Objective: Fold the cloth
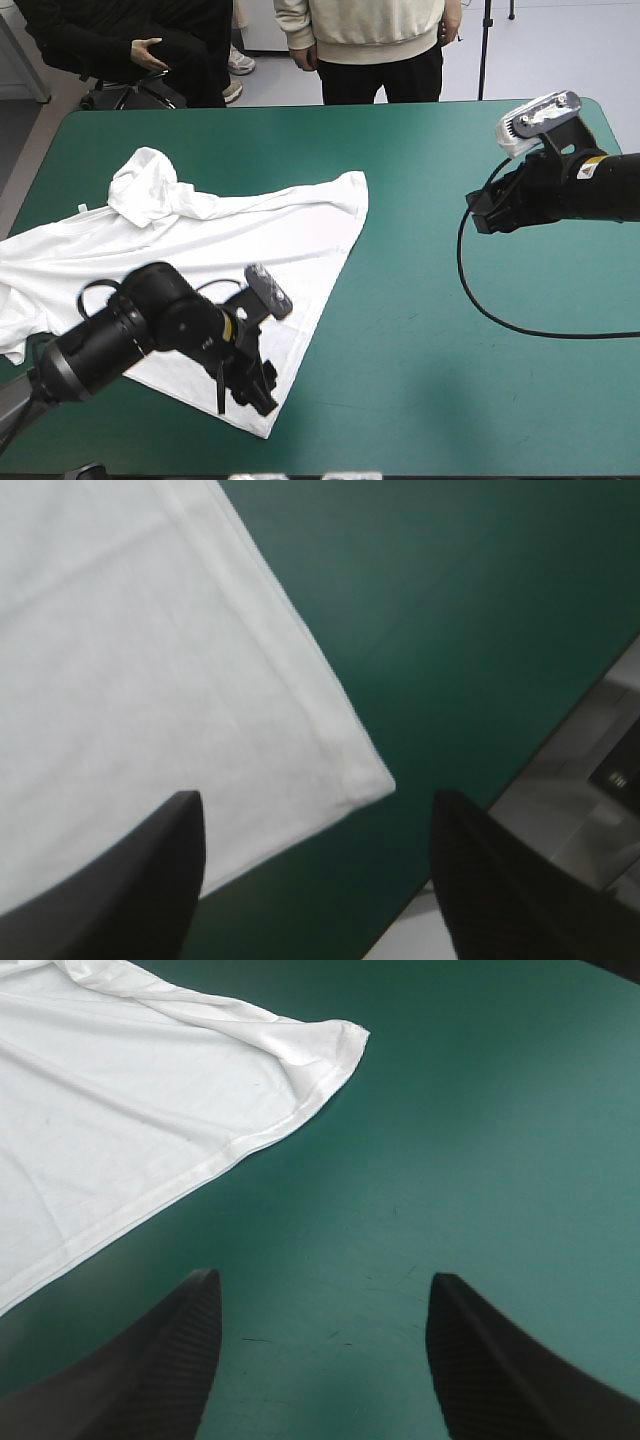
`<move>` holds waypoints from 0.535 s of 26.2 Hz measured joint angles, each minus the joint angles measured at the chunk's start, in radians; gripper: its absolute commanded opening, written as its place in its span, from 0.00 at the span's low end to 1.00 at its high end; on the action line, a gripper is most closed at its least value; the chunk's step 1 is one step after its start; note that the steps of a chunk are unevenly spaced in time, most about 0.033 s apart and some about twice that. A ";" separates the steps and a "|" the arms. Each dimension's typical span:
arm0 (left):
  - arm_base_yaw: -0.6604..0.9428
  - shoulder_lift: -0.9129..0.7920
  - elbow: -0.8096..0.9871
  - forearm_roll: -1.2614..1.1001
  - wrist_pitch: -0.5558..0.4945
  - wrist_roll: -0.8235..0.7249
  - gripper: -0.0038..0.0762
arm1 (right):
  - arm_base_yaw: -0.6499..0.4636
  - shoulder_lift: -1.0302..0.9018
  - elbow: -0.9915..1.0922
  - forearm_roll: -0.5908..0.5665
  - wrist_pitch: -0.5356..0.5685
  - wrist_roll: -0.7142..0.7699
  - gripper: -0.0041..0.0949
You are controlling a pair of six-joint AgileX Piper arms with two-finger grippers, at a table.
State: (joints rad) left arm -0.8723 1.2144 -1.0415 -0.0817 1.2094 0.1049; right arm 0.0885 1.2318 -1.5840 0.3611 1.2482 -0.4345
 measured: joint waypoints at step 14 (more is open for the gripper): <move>-0.210 0.000 0.425 0.068 -0.472 -0.310 0.63 | 0.000 0.000 0.000 0.008 0.000 0.011 0.61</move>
State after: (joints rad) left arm -1.0828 1.2144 -0.6165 -0.0136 0.7377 -0.2055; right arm 0.0885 1.2318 -1.5840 0.3689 1.2482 -0.4236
